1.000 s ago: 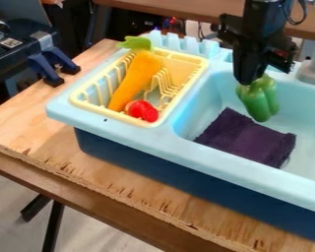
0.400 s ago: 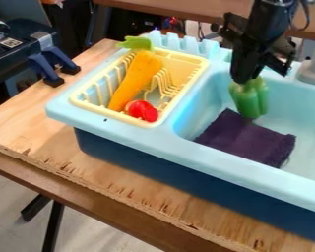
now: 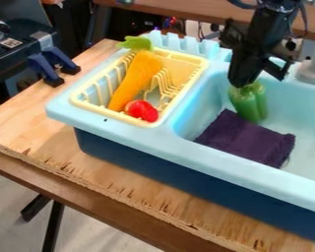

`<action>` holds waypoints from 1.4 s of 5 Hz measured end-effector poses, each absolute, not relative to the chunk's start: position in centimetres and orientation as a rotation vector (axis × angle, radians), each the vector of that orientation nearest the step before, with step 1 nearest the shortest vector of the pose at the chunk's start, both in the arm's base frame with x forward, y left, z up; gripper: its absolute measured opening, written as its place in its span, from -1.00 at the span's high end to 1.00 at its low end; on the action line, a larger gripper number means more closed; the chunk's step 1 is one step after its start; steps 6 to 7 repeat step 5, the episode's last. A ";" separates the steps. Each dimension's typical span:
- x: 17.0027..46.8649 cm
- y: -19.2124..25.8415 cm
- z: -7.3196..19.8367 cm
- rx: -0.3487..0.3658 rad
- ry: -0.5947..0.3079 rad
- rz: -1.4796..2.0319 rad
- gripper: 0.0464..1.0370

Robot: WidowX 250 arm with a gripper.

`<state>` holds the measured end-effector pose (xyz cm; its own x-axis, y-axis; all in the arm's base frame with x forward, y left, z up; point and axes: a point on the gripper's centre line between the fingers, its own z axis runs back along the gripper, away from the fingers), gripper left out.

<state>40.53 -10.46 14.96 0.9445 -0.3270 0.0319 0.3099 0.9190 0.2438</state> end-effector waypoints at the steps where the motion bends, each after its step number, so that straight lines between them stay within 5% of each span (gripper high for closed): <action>1: 40.6 -10.1 14.7 0.210 -0.074 -0.273 0.48; 3: 37.3 -9.9 18.7 -0.045 -0.315 -0.224 -0.70; 4: 36.8 -9.6 20.6 -0.140 -0.412 -0.213 -0.95; 7: 36.0 -9.4 20.8 -0.147 -0.424 -0.211 -0.94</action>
